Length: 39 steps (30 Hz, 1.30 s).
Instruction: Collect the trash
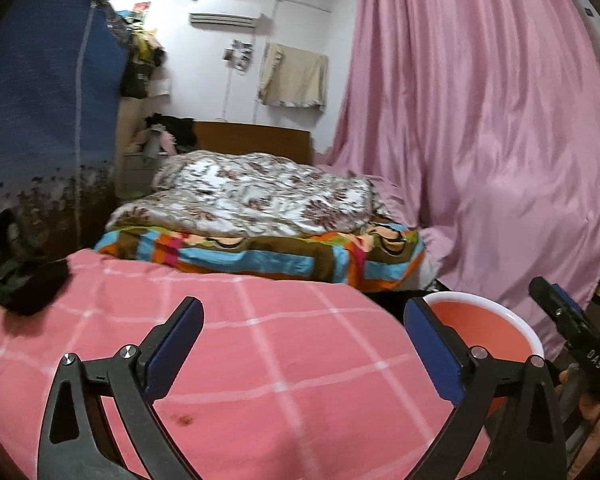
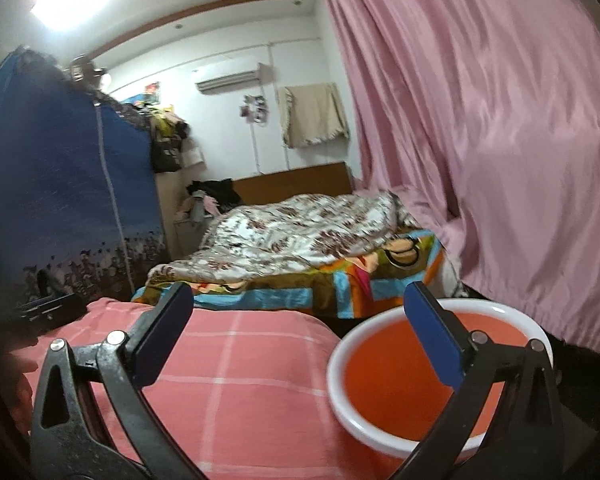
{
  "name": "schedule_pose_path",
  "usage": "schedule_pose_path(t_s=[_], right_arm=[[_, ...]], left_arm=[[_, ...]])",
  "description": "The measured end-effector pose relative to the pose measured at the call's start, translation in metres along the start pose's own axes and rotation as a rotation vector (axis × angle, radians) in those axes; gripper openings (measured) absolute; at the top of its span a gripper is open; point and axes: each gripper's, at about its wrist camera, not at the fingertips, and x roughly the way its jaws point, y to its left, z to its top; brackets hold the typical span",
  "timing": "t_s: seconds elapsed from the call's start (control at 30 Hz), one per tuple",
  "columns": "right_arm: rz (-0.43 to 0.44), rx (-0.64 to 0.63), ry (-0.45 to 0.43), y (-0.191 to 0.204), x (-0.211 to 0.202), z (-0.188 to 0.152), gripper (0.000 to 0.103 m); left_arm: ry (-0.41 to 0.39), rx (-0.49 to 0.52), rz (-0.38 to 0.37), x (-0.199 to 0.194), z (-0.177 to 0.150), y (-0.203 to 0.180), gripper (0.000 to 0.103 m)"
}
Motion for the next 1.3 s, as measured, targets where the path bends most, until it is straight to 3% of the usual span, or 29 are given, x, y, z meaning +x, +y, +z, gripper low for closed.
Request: schedule_pose_path(t_s=[0.43,0.87,1.3], right_arm=[[0.074,-0.041,-0.046,0.056,-0.034,-0.017,0.103],[0.033,-0.082,-0.046,0.074,-0.066,-0.038,0.103],[-0.042,-0.091,0.080,0.071,-0.076,-0.072,0.103]], left_arm=[[-0.072,-0.085,0.120,-0.071,-0.028,0.054,0.100],[-0.048,-0.051,0.164,-0.100,-0.059,0.070,0.100],[-0.030,0.018,0.140,-0.105,-0.091,0.065,0.100]])
